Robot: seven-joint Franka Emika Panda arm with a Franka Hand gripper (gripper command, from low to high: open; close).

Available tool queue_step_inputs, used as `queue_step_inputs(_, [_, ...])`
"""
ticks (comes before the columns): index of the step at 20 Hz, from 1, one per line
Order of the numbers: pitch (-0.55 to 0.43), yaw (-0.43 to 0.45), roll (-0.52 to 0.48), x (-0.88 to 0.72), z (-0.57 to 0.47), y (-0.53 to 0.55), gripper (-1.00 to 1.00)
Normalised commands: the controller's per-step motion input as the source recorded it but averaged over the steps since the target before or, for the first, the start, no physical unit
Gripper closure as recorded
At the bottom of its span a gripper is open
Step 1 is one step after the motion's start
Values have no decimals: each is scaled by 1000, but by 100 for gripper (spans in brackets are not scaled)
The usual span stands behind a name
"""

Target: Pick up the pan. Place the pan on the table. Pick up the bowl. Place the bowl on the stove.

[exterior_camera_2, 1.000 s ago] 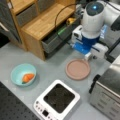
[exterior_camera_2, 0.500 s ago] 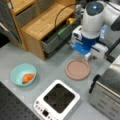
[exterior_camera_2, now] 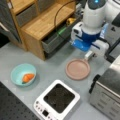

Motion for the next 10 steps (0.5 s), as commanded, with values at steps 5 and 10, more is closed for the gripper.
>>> queue_step_inputs(5, [107,92,20,45,203,-35,-100])
queue_step_inputs(10, [146,70,42,104,299,-40,-100])
